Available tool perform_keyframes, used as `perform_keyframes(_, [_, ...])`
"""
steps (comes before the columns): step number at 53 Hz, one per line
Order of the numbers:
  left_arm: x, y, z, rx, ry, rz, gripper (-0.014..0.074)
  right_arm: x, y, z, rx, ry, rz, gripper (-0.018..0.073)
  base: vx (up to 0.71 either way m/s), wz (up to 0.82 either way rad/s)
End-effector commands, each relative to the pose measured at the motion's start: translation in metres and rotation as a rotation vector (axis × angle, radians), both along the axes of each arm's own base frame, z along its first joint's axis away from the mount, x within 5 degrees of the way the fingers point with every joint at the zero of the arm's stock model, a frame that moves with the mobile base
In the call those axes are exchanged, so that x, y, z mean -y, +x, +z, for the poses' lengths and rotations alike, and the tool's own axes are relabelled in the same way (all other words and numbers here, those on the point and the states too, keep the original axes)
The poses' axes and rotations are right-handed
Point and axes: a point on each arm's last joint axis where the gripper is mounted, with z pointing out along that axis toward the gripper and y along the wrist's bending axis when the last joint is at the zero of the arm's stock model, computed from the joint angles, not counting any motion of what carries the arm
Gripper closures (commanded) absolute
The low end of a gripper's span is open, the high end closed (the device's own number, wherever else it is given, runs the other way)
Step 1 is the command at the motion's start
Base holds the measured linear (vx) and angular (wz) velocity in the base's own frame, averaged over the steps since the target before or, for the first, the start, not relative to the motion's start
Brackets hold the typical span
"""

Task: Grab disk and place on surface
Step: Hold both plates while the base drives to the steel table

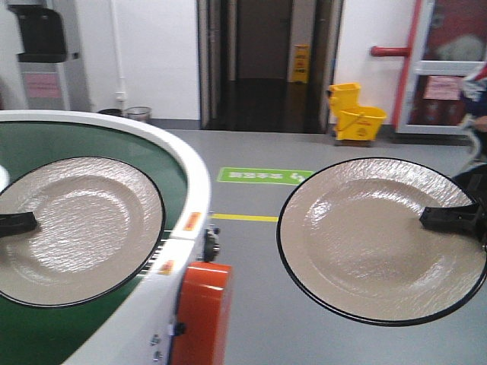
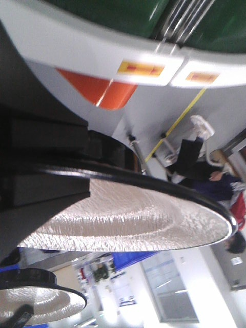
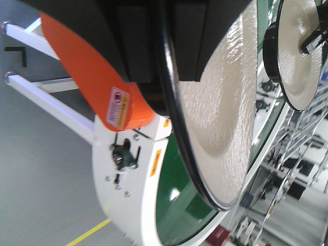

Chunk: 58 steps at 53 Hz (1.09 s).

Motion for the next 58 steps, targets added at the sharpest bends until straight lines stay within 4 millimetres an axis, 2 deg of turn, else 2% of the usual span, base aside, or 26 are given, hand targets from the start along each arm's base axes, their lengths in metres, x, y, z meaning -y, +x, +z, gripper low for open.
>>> perform_keyframes(1, [0.0079,-0.0074,0.0390,0.134,-0.113,-0.016,0.0598,-0.0032,-0.0062,0.0285,0.097,0.097,-0.017,0.0568,-0.09,-0.48])
perform_keyframes(28, [0.0079,-0.0074,0.0390,0.134,-0.113,-0.016,0.0598,-0.0042,-0.0069,0.0285,0.096,0.100,-0.003,0.0568,-0.02,-0.45])
perform_keyframes(58, [0.0079,-0.0074,0.0391,0.135,-0.114,-0.015,0.0598,-0.0042,-0.0069,0.0285,0.096,0.100,-0.003,0.0568,0.14,-0.42])
